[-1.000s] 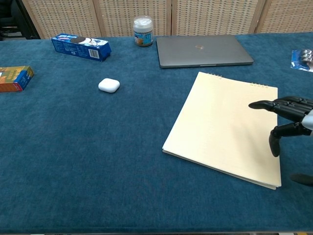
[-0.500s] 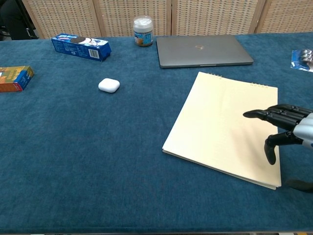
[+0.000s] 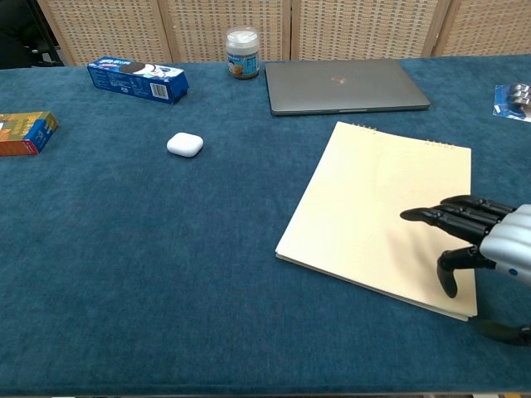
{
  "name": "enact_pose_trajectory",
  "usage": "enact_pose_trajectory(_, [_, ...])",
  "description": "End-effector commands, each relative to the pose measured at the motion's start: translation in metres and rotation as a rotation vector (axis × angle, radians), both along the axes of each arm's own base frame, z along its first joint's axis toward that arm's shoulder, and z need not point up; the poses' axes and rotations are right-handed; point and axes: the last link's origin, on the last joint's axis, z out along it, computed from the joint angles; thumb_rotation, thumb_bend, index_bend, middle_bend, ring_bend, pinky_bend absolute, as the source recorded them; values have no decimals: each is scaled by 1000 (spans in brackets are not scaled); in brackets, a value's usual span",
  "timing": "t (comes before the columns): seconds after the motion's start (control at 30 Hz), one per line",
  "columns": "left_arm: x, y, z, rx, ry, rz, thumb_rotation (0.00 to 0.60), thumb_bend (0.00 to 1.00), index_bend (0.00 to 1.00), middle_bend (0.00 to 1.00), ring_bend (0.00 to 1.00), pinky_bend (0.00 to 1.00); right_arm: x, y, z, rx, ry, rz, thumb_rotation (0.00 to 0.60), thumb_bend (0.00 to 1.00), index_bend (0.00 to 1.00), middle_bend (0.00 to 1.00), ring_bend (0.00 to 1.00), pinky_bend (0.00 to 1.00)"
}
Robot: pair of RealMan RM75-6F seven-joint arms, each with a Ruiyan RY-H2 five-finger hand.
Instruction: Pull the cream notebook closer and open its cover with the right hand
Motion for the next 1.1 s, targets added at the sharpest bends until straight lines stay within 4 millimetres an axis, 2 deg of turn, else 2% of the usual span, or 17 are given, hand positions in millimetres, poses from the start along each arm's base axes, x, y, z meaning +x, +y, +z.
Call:
enact_pose_trajectory(0.03, [0, 0, 0, 1, -1, 0, 600, 0, 0, 0, 0, 0, 1, 0, -3, 1, 3, 8, 600, 312, 472, 0, 0, 0])
enact_pose_trajectory(0.4, [0, -1, 2, -2, -11, -1, 600, 0, 0, 0, 0, 0, 4, -5, -8, -48, -27, 40, 600, 363, 472, 0, 0, 0])
enact_pose_trajectory(1.1, [-1, -1, 2, -9, -19, 4, 600, 0, 0, 0, 0, 0, 5, -17, -11, -113, 1, 57, 600, 363, 479, 0, 0, 0])
